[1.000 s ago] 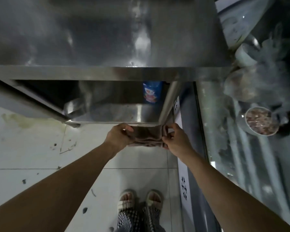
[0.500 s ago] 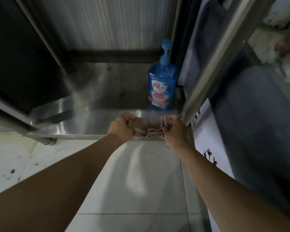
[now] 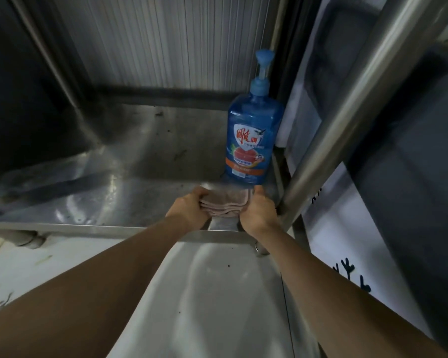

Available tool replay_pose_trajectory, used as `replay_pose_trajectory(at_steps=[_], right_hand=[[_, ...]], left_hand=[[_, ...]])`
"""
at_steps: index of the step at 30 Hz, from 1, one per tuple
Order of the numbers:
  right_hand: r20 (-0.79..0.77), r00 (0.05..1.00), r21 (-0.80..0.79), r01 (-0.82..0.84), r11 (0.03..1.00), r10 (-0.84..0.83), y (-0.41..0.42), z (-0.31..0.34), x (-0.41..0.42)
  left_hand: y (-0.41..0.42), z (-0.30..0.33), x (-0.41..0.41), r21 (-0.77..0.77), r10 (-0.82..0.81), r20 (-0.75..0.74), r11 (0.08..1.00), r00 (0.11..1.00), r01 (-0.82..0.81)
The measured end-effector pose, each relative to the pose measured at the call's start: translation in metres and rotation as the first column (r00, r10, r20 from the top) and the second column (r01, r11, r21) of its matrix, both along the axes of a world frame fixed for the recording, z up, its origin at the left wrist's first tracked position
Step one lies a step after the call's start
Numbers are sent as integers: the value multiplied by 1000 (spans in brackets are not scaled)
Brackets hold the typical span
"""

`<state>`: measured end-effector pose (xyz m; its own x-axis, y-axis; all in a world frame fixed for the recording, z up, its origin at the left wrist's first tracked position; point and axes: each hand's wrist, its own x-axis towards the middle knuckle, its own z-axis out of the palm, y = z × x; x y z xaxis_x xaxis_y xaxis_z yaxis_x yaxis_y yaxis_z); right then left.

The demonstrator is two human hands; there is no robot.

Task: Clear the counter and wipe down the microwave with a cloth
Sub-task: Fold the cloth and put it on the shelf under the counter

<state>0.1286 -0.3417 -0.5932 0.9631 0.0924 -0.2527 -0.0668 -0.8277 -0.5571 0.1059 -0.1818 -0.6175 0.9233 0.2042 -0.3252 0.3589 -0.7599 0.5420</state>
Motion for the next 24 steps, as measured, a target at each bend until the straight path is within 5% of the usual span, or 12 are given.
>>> replay_pose_trajectory(at_steps=[4,9,15,24], right_hand=[[-13,999,-13,-50,999,50,1,15,-18],[-77,986,-77,-155,985,149,0,71,-48],[-156,943,-247,-327,912,295,-13,168,-87],[-170,942,-237,-324,916,289,-37,332,-138]], left_hand=[[2,17,-16,142,-35,-92,989,995,48],[-4,75,-56,143,-81,-136,985,987,101],[-12,185,-93,143,-131,-193,977,972,160],[-37,362,-139,134,-167,-249,970,954,204]])
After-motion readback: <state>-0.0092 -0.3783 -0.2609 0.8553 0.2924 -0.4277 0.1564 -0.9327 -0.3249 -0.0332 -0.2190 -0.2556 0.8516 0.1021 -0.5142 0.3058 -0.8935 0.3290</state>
